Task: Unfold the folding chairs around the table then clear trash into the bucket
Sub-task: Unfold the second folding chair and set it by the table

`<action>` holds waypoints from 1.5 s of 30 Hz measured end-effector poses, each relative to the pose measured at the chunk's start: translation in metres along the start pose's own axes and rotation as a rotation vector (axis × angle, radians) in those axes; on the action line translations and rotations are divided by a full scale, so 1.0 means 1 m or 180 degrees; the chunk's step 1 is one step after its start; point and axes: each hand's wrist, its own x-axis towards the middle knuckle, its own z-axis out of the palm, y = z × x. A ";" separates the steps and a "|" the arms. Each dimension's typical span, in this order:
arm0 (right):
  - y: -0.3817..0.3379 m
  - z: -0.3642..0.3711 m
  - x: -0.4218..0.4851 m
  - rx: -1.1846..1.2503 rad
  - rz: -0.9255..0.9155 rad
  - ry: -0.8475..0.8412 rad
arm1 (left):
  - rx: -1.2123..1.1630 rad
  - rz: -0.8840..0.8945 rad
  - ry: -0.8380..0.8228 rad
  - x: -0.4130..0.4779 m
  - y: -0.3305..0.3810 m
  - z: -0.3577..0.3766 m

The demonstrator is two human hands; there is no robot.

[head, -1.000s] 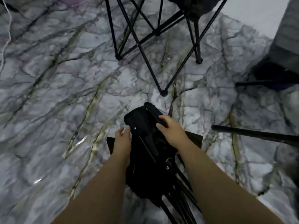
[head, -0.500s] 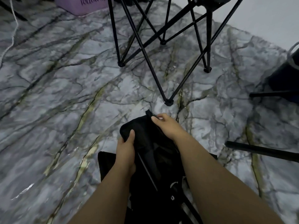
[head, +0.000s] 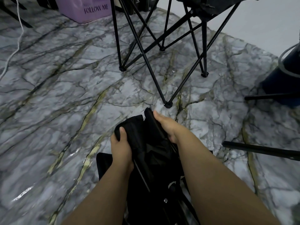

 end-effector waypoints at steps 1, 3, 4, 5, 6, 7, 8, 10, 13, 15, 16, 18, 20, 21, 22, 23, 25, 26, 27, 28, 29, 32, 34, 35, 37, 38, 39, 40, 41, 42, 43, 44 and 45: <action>0.002 -0.002 -0.003 -0.0126 -0.0050 -0.0006 | -0.0028 0.0014 0.0021 0.000 0.000 -0.001; 0.005 -0.007 -0.009 -0.0292 -0.0084 0.0043 | -0.0032 0.0008 0.0028 0.000 0.000 -0.004; 0.007 -0.009 -0.010 -0.0305 -0.0079 0.0053 | -0.0026 -0.0007 0.0019 -0.001 0.001 -0.004; 0.008 -0.011 -0.010 -0.0275 -0.0084 0.0011 | -0.0014 -0.0014 0.0009 -0.001 0.002 -0.005; 0.008 -0.012 -0.009 -0.0203 -0.0086 -0.0046 | 0.0001 -0.0009 0.0003 -0.002 0.002 -0.006; 0.008 -0.013 -0.005 -0.0152 -0.0061 -0.0106 | 0.0009 -0.0013 -0.0012 -0.003 0.003 -0.007; 0.008 -0.012 -0.002 -0.0129 -0.0041 -0.0172 | 0.0020 -0.0030 -0.0021 -0.003 0.002 -0.008; 0.004 -0.009 0.003 -0.0148 -0.0043 -0.0193 | 0.0083 -0.0076 -0.0046 -0.002 0.002 -0.010; -0.010 -0.001 -0.001 -0.0286 -0.0082 -0.0055 | 0.0103 -0.0114 -0.0152 -0.004 0.008 -0.011; -0.020 0.003 -0.009 -0.0416 -0.0191 0.0041 | 0.0042 -0.0140 -0.0218 -0.015 0.023 -0.009; -0.028 0.005 -0.019 -0.0383 -0.0232 0.0025 | 0.0023 -0.0141 -0.0235 -0.024 0.034 -0.009; -0.050 0.006 -0.048 -0.0287 -0.0286 -0.0058 | -0.0040 -0.0107 -0.0298 -0.052 0.062 -0.009; -0.073 0.005 -0.087 -0.0234 -0.0427 -0.0130 | -0.0017 -0.0052 -0.0398 -0.092 0.094 -0.008; -0.084 0.005 -0.108 -0.0241 -0.0535 -0.0162 | -0.0018 -0.0026 -0.0430 -0.114 0.110 -0.008; -0.094 0.004 -0.131 -0.0310 -0.0634 -0.0175 | -0.0003 0.0008 -0.0468 -0.135 0.126 -0.009; -0.103 0.006 -0.156 -0.0423 -0.0733 -0.0190 | 0.0094 0.0073 -0.0494 -0.154 0.140 -0.013; -0.120 0.009 -0.209 -0.0763 -0.0914 -0.0106 | 0.0353 0.0218 -0.0579 -0.194 0.169 -0.021; -0.128 0.011 -0.236 -0.0906 -0.0969 -0.0024 | 0.0438 0.0266 -0.0626 -0.213 0.183 -0.025; -0.137 0.014 -0.264 -0.1013 -0.0975 0.0048 | 0.0509 0.0266 -0.0657 -0.233 0.196 -0.030; -0.145 0.018 -0.292 -0.1089 -0.0989 0.0085 | 0.0595 0.0291 -0.0697 -0.254 0.209 -0.035; -0.154 0.022 -0.322 -0.1148 -0.1008 0.0121 | 0.0722 0.0316 -0.0797 -0.276 0.224 -0.040; -0.177 0.031 -0.409 -0.1288 -0.1021 0.0254 | 0.1046 0.0190 -0.1219 -0.340 0.265 -0.052; -0.190 0.035 -0.463 -0.1358 -0.0975 0.0295 | 0.1252 0.0207 -0.1389 -0.376 0.290 -0.061; -0.197 0.037 -0.488 -0.1393 -0.0963 0.0350 | 0.1398 0.0276 -0.1410 -0.391 0.301 -0.065; -0.206 0.038 -0.535 -0.1434 -0.0999 0.0553 | 0.1583 0.0395 -0.1484 -0.418 0.322 -0.074; -0.209 0.038 -0.558 -0.1451 -0.1042 0.0663 | 0.1654 0.0459 -0.1548 -0.430 0.333 -0.077; -0.212 0.037 -0.580 -0.1446 -0.1068 0.0770 | 0.1730 0.0543 -0.1629 -0.441 0.345 -0.079; -0.213 0.036 -0.602 -0.1414 -0.1074 0.0878 | 0.1821 0.0690 -0.1745 -0.451 0.355 -0.080; -0.213 0.035 -0.625 -0.1392 -0.1104 0.0988 | 0.1947 0.0816 -0.1855 -0.461 0.365 -0.080; -0.211 0.034 -0.648 -0.1387 -0.1142 0.1109 | 0.2057 0.0948 -0.1974 -0.472 0.374 -0.080; -0.208 0.033 -0.671 -0.1397 -0.1189 0.1255 | 0.2152 0.1054 -0.2061 -0.482 0.383 -0.079; -0.204 0.033 -0.693 -0.1415 -0.1236 0.1440 | 0.2190 0.1170 -0.2169 -0.491 0.390 -0.078; -0.198 0.032 -0.714 -0.1416 -0.1306 0.1632 | 0.2228 0.1273 -0.2264 -0.501 0.397 -0.077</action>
